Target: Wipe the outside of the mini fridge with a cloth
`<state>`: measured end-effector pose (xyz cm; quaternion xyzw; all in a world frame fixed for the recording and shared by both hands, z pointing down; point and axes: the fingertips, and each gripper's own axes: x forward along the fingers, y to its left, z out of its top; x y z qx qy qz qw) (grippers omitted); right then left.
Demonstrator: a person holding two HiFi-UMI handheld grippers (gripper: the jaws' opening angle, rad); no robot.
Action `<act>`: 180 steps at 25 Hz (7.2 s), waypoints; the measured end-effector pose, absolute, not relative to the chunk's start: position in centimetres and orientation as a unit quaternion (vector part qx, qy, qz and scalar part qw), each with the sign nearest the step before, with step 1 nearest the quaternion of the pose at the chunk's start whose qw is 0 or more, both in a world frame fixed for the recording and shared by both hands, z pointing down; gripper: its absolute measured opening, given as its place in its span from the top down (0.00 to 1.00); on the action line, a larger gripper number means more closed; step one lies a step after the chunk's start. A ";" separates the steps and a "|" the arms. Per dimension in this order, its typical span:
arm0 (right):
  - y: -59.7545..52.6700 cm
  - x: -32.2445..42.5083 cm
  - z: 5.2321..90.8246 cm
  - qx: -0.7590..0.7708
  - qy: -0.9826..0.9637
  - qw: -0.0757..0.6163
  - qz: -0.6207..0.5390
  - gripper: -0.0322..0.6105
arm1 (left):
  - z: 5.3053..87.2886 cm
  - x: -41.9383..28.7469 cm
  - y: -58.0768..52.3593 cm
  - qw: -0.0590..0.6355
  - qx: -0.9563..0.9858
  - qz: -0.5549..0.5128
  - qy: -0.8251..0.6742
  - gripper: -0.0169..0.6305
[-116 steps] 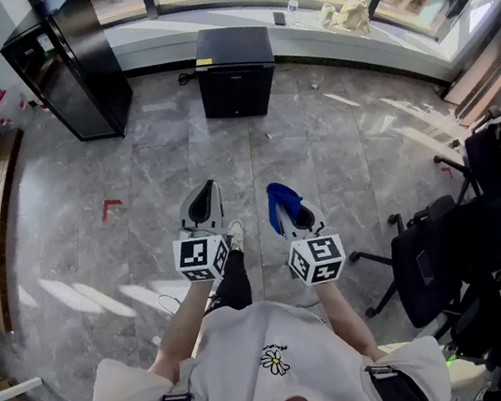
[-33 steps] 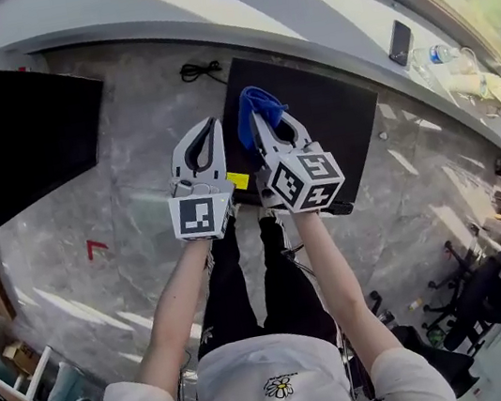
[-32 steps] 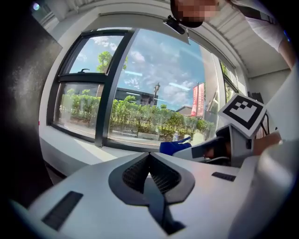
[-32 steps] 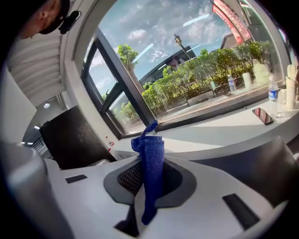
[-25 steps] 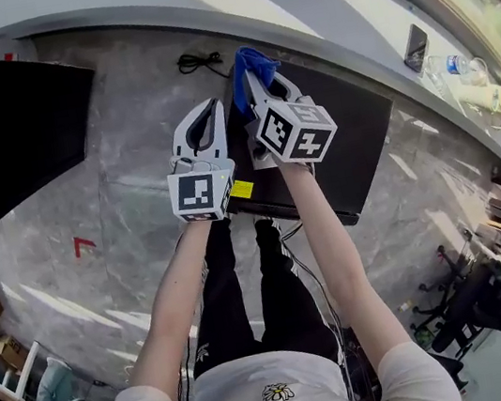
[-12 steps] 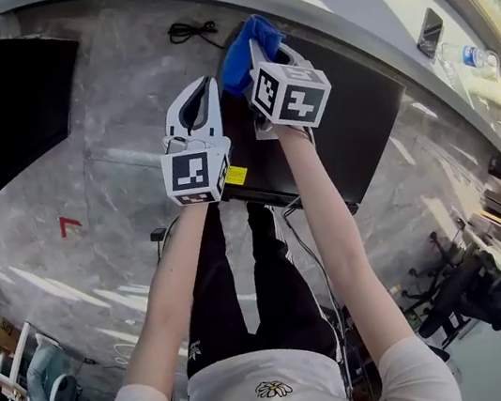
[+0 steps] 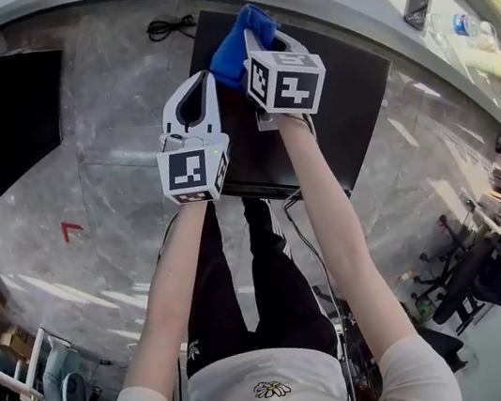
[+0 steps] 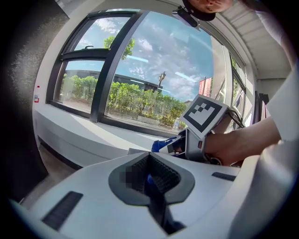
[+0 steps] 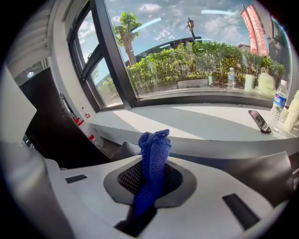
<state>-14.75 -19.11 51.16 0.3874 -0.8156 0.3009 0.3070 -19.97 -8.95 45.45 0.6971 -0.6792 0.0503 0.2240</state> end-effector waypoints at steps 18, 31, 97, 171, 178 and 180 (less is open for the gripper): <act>-22.6 3.1 51.6 0.447 -0.786 0.297 0.307 0.85 | 46.3 -5.8 -12.2 0.227 0.739 0.074 -0.630 0.97; -24.1 13.7 51.7 0.499 -0.759 0.299 0.293 0.85 | 47.2 0.2 -12.2 0.237 0.760 0.085 -0.599 0.97; -13.4 -22.9 50.6 0.351 -0.824 0.319 0.310 0.85 | 48.0 -28.0 -1.3 0.255 0.639 0.054 -0.724 0.97; -17.8 20.9 52.1 0.574 -0.695 0.310 0.301 0.85 | 48.5 1.8 -7.6 0.229 0.767 0.107 -0.590 0.97; -17.9 21.7 52.1 0.592 -0.681 0.318 0.291 0.85 | 48.0 0.6 -7.6 0.224 0.765 0.101 -0.595 0.97; -17.9 21.8 52.2 0.598 -0.673 0.322 0.291 0.85 | 48.0 -0.2 -7.4 0.223 0.763 0.101 -0.598 0.97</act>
